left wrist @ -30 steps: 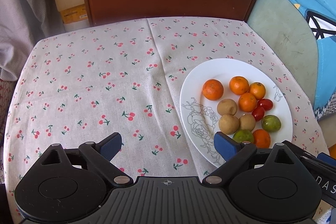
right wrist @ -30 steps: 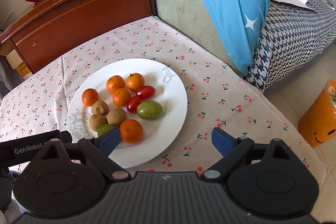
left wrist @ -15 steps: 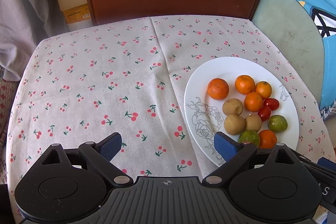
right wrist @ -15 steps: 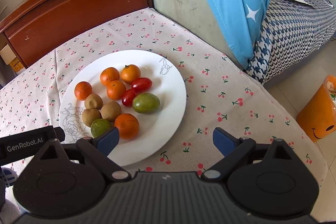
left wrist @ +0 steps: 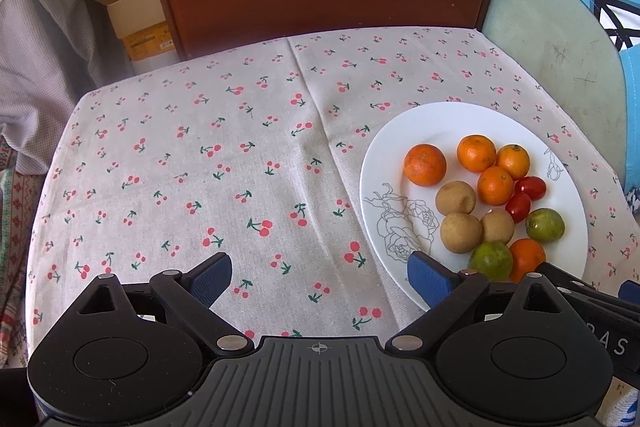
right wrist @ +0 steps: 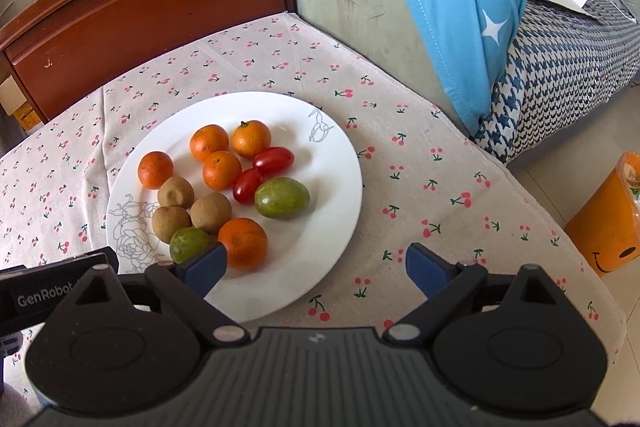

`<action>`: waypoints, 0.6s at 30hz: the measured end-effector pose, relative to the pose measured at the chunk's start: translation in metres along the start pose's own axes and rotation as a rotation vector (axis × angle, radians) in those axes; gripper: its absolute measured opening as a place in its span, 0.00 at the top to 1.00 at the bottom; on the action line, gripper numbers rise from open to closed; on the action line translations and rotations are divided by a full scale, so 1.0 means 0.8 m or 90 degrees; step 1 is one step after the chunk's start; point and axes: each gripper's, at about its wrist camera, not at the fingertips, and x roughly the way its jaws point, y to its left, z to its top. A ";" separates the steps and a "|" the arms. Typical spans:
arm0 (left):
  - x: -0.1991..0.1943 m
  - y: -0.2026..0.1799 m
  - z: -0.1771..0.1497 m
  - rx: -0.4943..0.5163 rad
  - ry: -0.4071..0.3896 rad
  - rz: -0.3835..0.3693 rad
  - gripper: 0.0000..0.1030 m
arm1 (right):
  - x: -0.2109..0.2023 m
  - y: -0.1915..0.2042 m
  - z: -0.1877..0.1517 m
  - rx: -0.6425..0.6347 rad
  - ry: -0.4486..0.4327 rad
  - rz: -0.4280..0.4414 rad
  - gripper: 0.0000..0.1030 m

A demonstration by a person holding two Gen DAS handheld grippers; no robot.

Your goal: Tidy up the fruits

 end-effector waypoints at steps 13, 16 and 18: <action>0.007 0.005 0.000 0.001 0.008 0.016 0.07 | 0.010 0.008 0.000 -0.009 0.005 0.003 0.07; 0.009 0.007 0.001 -0.003 0.011 0.017 0.07 | 0.011 0.011 0.000 -0.010 0.004 0.003 0.07; 0.010 0.009 0.001 -0.006 0.013 0.016 0.07 | 0.011 0.012 0.001 -0.014 0.002 0.003 0.07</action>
